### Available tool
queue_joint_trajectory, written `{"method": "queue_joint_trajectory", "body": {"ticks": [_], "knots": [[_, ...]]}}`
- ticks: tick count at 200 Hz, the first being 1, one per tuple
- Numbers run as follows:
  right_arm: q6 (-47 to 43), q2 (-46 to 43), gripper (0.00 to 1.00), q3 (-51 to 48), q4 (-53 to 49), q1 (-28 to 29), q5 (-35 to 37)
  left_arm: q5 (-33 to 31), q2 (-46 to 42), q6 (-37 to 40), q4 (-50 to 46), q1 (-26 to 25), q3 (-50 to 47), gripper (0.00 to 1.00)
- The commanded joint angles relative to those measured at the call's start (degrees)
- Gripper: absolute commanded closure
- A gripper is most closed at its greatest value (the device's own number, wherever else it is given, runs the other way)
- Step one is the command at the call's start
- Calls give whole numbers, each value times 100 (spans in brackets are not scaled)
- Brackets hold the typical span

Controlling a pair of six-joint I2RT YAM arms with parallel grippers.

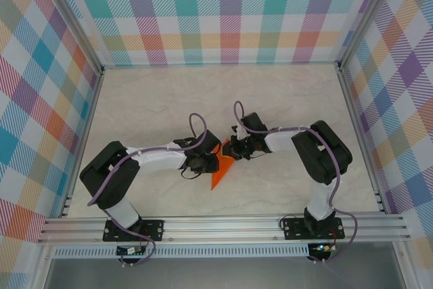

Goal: Fold a paper plane with a square sheet of paper (pick it up from the middle)
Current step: Turn over the paper at the center of the table.

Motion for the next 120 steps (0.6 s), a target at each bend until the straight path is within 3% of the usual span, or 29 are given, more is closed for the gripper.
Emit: {"method": "queue_joint_trajectory", "body": {"ticks": [1, 16, 40, 81, 100, 120], "knots": [[-88, -311, 99, 41, -144, 32, -61, 91, -383, -111, 80, -108, -212, 71], [-275, -561, 100, 104, -543, 34, 174, -108, -763, -149, 77, -109, -315, 70], [-862, -1155, 100, 456, -1988, 47, 942, -608, -1466, -207, -198, -100, -523, 68], [-1947, -1646, 100, 1910, -5433, 470, 3934, -1459, -2568, -392, -667, 8, -1010, 63], [-1923, -1379, 100, 2647, -6801, 750, 5534, -1648, -3014, -541, -668, 157, -1304, 60], [-1729, -1023, 100, 3129, -7607, 911, 6468, -1822, -3417, -698, -698, 273, -1550, 57]]}}
